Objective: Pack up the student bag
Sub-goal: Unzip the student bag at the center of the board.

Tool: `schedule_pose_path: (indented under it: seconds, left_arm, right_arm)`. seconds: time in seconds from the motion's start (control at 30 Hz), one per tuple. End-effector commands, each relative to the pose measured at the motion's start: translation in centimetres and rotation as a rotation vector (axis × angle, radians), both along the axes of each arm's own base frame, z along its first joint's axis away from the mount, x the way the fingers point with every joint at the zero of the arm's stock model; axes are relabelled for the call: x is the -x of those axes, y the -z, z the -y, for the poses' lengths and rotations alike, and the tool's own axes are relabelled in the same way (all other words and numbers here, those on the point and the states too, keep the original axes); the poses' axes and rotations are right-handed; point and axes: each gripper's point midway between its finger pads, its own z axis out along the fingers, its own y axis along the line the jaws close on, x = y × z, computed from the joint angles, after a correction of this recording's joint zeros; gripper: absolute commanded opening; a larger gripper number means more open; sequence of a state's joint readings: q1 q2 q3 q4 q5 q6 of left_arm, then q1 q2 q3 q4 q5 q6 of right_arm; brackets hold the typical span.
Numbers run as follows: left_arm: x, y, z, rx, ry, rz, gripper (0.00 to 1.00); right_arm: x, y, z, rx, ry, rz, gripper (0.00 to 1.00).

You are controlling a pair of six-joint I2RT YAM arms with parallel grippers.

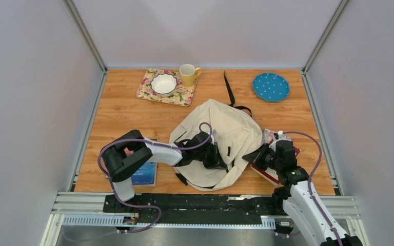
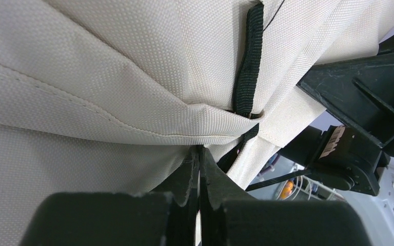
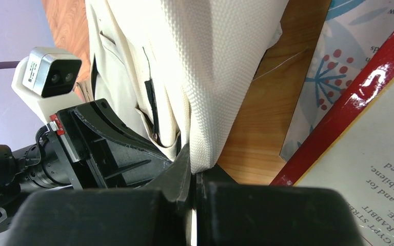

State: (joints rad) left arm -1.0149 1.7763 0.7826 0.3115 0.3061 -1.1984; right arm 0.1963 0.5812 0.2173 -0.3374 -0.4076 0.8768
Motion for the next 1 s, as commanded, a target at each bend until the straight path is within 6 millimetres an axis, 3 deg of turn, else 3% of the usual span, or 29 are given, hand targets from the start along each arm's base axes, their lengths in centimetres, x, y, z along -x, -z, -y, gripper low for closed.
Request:
schedule_pose_path:
  seconds: [0.0,0.2,0.27,0.37,0.53,0.87,0.9,0.97]
  left_arm:
    - [0.0,-0.8,0.9,0.03,0.033,0.036,0.0]
    - [-0.1,-1.2,-0.3,-0.025,0.094,0.141,0.0]
    - [0.1,-1.2,-1.4,-0.053,0.115,0.18,0.0]
    - [0.7,-0.9,-3.6,-0.095,0.13,0.226,0.0]
    - [1.5,0.4,-7.5,-0.181,0.122,0.272,0.0]
    - [1.6,-0.7,-9.7,-0.232,0.121,0.355,0.0]
    - [1.7,-0.8,-9.6,-0.228,0.127,0.357,0.0]
    - [1.8,-1.2,-9.0,-0.208,0.145,0.362,0.0]
  right_arm:
    - [-0.9,-2.9,-0.9,-0.024,-0.048,0.084,0.0]
    - [-3.2,-3.3,0.9,0.114,0.009,0.123,0.0]
    - [-4.3,-4.3,1.5,0.159,0.026,0.151,0.0]
    - [-6.0,-4.4,2.4,0.234,0.042,0.151,0.0]
    - [-7.8,-3.5,1.3,0.24,-0.037,0.111,0.0]
    - [-10.4,-3.0,1.2,0.289,-0.109,0.063,0.0]
    - [-9.9,-2.9,0.6,0.263,-0.148,0.042,0.05]
    - [-9.4,-3.0,0.1,0.241,-0.182,0.021,0.27]
